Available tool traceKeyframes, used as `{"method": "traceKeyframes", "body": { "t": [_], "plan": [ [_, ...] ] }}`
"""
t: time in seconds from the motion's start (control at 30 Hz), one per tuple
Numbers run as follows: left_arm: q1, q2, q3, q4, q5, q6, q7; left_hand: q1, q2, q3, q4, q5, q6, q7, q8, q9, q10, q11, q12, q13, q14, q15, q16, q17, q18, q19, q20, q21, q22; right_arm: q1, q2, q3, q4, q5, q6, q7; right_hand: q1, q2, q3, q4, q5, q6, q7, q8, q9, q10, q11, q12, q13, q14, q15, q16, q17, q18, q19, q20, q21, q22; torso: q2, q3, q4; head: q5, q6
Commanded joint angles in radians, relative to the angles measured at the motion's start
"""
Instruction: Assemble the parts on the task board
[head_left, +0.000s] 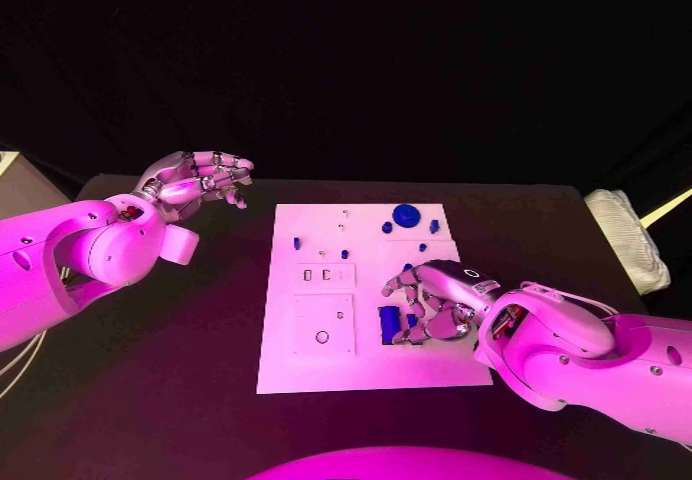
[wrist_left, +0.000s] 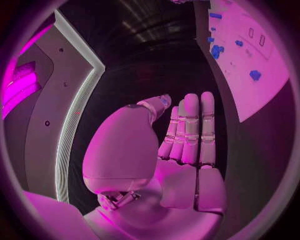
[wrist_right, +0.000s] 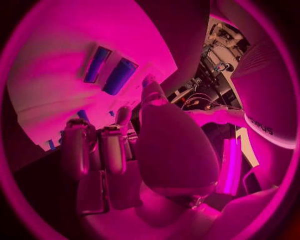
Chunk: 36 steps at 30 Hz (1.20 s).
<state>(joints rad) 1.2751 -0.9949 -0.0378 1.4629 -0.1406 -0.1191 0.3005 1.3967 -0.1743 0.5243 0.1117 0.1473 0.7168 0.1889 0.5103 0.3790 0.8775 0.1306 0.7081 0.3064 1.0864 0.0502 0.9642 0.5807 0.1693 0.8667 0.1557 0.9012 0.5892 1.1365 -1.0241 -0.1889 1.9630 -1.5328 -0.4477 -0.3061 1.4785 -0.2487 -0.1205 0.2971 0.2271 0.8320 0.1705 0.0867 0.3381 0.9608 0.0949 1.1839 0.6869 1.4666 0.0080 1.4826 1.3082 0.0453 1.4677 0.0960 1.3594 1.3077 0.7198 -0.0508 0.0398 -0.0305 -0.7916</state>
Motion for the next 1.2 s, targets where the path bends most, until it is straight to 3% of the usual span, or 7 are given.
{"method": "traceKeyframes", "body": {
  "t": [0.03, 0.27, 0.4, 0.63, 0.8, 1.03, 1.2],
  "plan": [
    [0.0, 0.0, 0.001, 0.003, 0.0, 0.015, 0.008, -0.008, -0.002, -0.002, -0.006, -0.004, -0.007, 0.023, 0.0, -0.001, -0.008, 0.0, 0.007, -0.001, 0.002, 0.007, 0.003, -0.001, 0.014, 0.007, 0.0, -0.007, -0.001, -0.007, 0.011, -0.001, -0.005, -0.068, 0.064, -0.068, -0.006, -0.017, -0.031, 0.002, 0.011, -0.04, 0.029, -0.002, -0.008, -0.009, 0.018, 0.017, 0.022, 0.057, 0.018, 0.008, 0.045, -0.011, 0.061, 0.017, 0.009, 0.215, 0.001, 0.0009, 0.0002, 0.0, -0.003],
    [0.0, 0.0, 0.001, 0.003, 0.0, 0.016, 0.008, -0.008, -0.002, -0.002, -0.006, -0.004, -0.007, 0.023, 0.0, -0.001, -0.008, 0.0, 0.007, -0.001, 0.002, 0.007, 0.003, -0.001, 0.014, 0.007, 0.0, -0.007, -0.001, -0.024, 0.029, -0.003, -0.019, -0.088, 0.09, -0.109, -0.018, -0.028, -0.053, 0.002, 0.017, -0.064, 0.038, 0.005, -0.014, -0.029, 0.026, 0.024, 0.025, 0.055, 0.027, 0.01, 0.049, -0.011, 0.06, 0.025, 0.008, 0.215, 0.0, 0.0006, -0.0004, 0.002, -0.007],
    [0.0, 0.0, 0.001, 0.003, 0.0, 0.016, 0.008, -0.008, -0.002, -0.002, -0.006, -0.004, -0.007, 0.023, 0.0, -0.001, -0.008, 0.0, 0.007, -0.001, 0.002, 0.007, 0.003, -0.001, 0.014, 0.007, 0.0, -0.007, -0.001, -0.031, 0.035, -0.004, -0.03, -0.094, 0.1, -0.122, -0.024, -0.033, -0.059, 0.003, 0.019, -0.076, 0.041, 0.009, -0.016, -0.046, 0.029, 0.022, 0.016, 0.053, 0.03, 0.009, 0.046, -0.009, 0.058, 0.029, 0.002, 0.213, 0.0, 0.0005, 0.0001, -0.005, -0.007],
    [0.0, -0.001, 0.001, 0.004, 0.0, 0.016, 0.007, -0.008, -0.002, -0.002, -0.006, -0.004, -0.007, 0.023, 0.0, -0.001, -0.008, 0.0, 0.007, -0.001, 0.002, 0.007, 0.003, -0.001, 0.014, 0.007, 0.0, -0.007, -0.001, -0.042, 0.042, -0.005, -0.04, -0.099, 0.089, -0.131, -0.035, -0.033, -0.065, 0.003, 0.021, -0.083, 0.043, 0.016, -0.018, -0.057, 0.032, 0.021, 0.013, 0.051, 0.032, 0.008, 0.044, -0.009, 0.057, 0.032, 0.001, 0.213, 0.001, 0.0012, -0.0012, -0.001, -0.007],
    [0.0, -0.001, 0.001, 0.004, 0.0, 0.017, 0.006, -0.008, -0.002, -0.002, -0.006, -0.004, -0.007, 0.023, 0.0, -0.001, -0.008, 0.0, 0.007, -0.001, 0.002, 0.007, 0.003, -0.001, 0.014, 0.007, 0.0, -0.007, -0.001, -0.045, 0.045, -0.006, -0.042, -0.102, 0.058, -0.135, -0.042, -0.019, -0.05, 0.002, 0.026, -0.074, 0.04, 0.038, -0.016, -0.042, 0.029, 0.034, 0.036, 0.052, 0.031, 0.011, 0.05, -0.01, 0.059, 0.034, 0.011, 0.215, 0.0, 0.0008, -0.0003, 0.0, -0.007],
    [0.0, -0.001, 0.001, 0.003, 0.0, 0.018, 0.005, -0.008, -0.002, -0.002, -0.006, -0.004, -0.007, 0.023, 0.0, -0.001, -0.008, 0.0, 0.007, -0.001, 0.002, 0.007, 0.003, -0.001, 0.014, 0.007, 0.0, -0.007, -0.001, -0.047, 0.048, -0.006, -0.041, -0.096, 0.004, -0.123, -0.054, 0.03, -0.007, 0.0, 0.051, -0.027, 0.019, 0.101, -0.01, 0.021, 0.011, 0.064, 0.096, 0.061, 0.016, 0.022, 0.08, -0.016, 0.068, 0.026, 0.05, 0.224, 0.0, 0.0004, -0.0002, 0.0, -0.007],
    [0.0, -0.001, 0.001, 0.003, 0.0, 0.018, 0.004, -0.009, 0.0, -0.002, -0.007, -0.004, -0.007, 0.023, 0.001, -0.003, -0.008, 0.0, 0.009, -0.003, 0.001, 0.007, 0.004, -0.002, 0.013, 0.007, 0.001, -0.008, -0.001, -0.047, 0.048, -0.006, -0.04, -0.093, -0.026, -0.119, -0.058, 0.043, 0.004, -0.001, 0.053, -0.016, 0.013, 0.118, -0.01, 0.043, 0.005, 0.071, 0.116, 0.062, 0.011, 0.022, 0.082, -0.018, 0.071, 0.021, 0.062, 0.227, 0.0, 0.0, -0.0002, 0.0, -0.008]
  ]
}}
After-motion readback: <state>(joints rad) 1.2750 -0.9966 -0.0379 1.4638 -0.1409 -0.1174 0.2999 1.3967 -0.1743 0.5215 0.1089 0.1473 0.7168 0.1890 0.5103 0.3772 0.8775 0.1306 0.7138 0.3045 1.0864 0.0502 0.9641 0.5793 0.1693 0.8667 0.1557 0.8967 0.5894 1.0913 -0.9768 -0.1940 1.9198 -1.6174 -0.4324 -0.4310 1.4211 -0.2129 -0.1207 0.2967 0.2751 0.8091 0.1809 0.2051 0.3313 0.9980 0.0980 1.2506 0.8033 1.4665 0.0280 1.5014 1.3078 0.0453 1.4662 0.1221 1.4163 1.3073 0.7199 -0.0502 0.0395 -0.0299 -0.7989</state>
